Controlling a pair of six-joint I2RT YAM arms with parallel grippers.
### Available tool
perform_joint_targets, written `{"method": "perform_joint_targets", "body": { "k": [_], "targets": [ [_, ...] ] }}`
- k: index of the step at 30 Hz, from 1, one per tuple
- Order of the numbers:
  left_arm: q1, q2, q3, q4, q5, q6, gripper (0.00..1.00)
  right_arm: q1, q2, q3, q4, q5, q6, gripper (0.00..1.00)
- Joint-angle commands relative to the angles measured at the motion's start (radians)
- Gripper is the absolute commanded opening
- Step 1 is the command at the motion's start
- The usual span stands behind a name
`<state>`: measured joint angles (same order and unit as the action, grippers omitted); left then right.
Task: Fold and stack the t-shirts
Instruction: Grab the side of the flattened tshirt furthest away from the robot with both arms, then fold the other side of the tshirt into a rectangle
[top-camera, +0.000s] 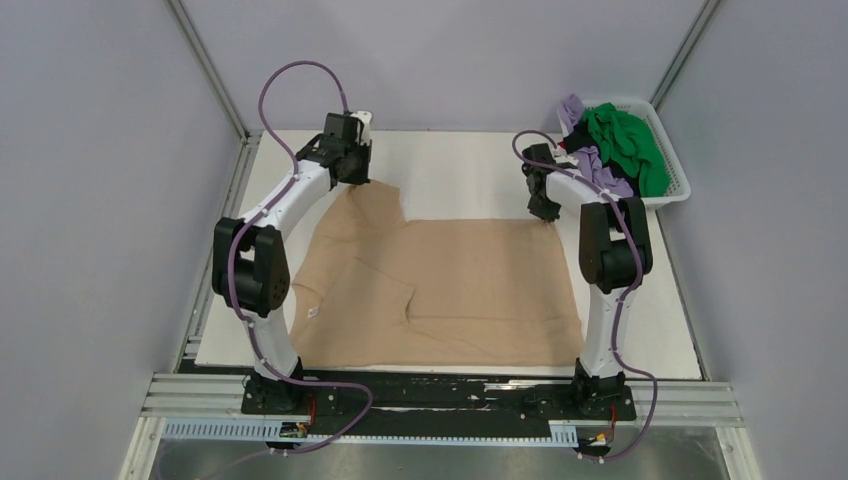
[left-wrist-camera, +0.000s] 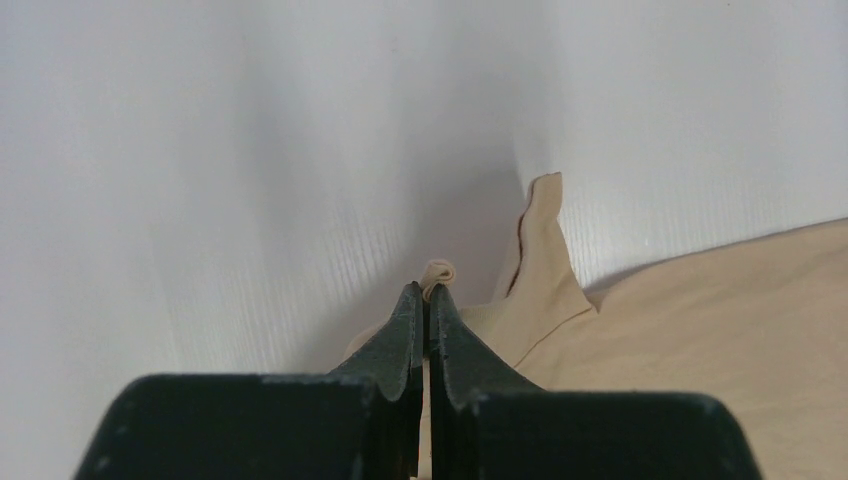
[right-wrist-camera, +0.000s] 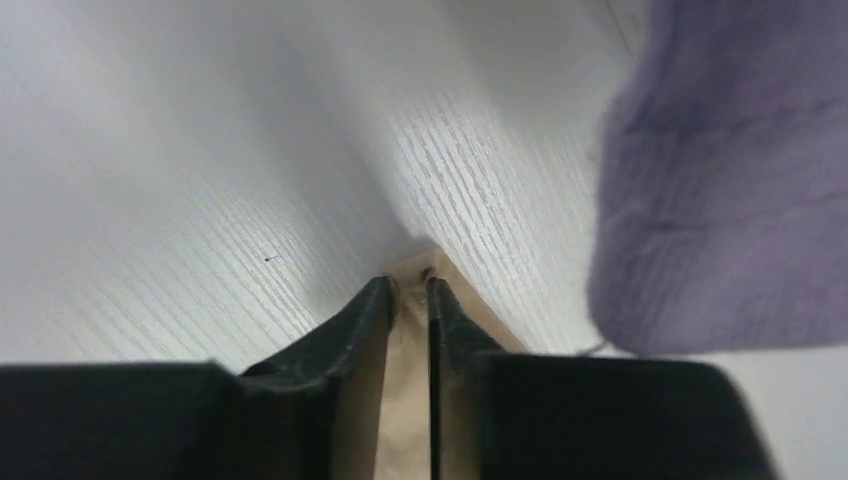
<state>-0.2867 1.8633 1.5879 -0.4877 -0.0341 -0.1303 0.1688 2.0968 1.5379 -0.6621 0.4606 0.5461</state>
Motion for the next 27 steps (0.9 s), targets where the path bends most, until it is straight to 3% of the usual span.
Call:
{"method": "perform_joint_targets", "body": {
  "k": [1,4,14,27],
  "targets": [
    [-0.003,-0.053,-0.013,0.047,0.022,0.019,0.00,-0.005,-0.039,-0.004,-0.011,0.043,0.018,0.10],
    [-0.004,-0.076,-0.051,0.068,0.028,0.021,0.00,-0.002,-0.064,-0.009,-0.004,0.039,0.020,0.00],
    [-0.027,-0.253,-0.243,0.108,-0.036,-0.022,0.00,0.023,-0.254,-0.159,0.057,-0.016,-0.011,0.00],
    [-0.193,-0.572,-0.553,0.050,-0.254,-0.169,0.00,0.102,-0.537,-0.466,-0.010,-0.050,0.066,0.00]
  ]
}}
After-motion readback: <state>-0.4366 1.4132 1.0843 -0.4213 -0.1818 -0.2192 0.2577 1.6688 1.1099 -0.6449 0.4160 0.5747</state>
